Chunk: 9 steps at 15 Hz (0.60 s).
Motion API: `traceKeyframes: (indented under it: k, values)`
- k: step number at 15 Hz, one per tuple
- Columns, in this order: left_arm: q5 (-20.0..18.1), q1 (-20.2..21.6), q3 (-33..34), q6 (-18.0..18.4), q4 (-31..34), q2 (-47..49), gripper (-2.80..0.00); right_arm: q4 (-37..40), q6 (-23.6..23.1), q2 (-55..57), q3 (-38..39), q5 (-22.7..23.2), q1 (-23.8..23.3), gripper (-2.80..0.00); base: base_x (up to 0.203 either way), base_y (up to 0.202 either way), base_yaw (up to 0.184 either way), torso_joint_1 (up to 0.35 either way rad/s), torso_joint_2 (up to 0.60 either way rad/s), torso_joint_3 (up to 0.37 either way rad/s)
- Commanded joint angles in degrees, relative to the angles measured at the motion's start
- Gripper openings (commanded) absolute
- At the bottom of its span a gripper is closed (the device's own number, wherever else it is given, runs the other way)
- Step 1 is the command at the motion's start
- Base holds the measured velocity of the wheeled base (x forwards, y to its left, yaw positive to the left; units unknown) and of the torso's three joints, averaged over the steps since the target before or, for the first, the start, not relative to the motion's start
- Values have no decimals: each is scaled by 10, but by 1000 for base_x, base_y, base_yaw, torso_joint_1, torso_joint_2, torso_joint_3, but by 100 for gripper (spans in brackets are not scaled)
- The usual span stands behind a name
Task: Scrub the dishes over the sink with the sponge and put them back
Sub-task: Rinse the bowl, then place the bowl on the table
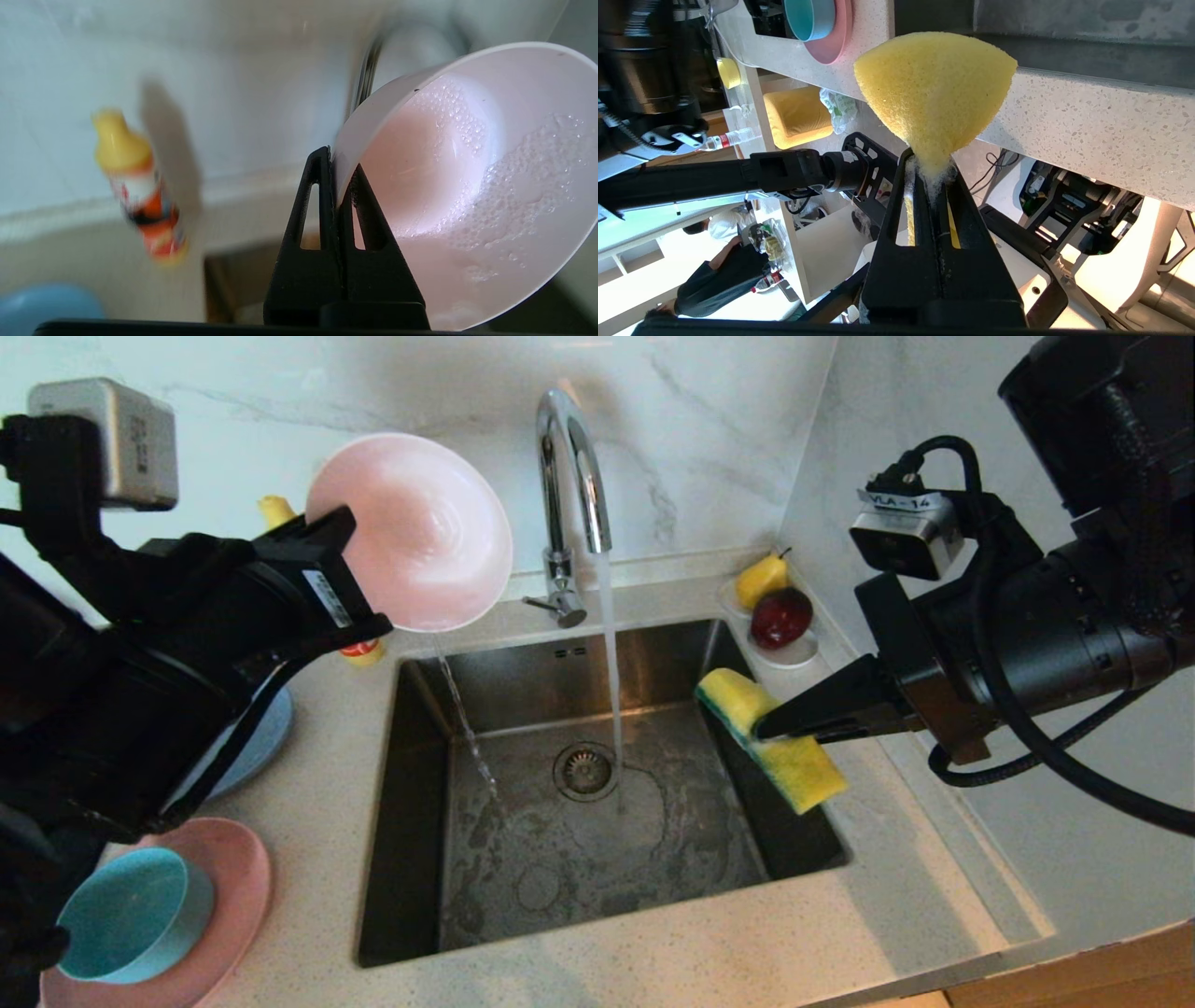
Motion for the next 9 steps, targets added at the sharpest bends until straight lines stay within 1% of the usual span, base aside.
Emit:
traceKeyframes:
  k: [1,2,3,4,5,7,8,9]
  values:
    - [11,1,1,-11,36,1,-280,2,2,-10,-1,1,0,-280,0,0,0,0,0,0]
    - [20,2,-4,-25,100,-2,-280,3,2,-11,0,1,0,-280,0,0,0,0,0,0]
    - [28,3,-20,-54,191,-13,-280,5,3,-21,5,1,0,-280,0,0,0,0,0,0]
    - [32,7,-51,-91,310,-30,-280,8,3,-26,8,1,0,-280,0,0,0,0,0,0]
    - [35,15,-96,-132,433,-43,-280,8,3,-26,10,0,-2,-280,0,0,0,0,0,0]
    - [30,37,-207,-219,653,-64,-280,7,3,-27,14,0,-2,-280,0,0,0,0,0,0]
    - [18,61,-262,-261,744,-69,-280,7,3,-27,16,0,-2,-280,0,0,0,0,0,0]
    - [3,99,-305,-295,815,-72,-280,8,3,-27,16,0,-2,-280,0,0,0,0,0,0]
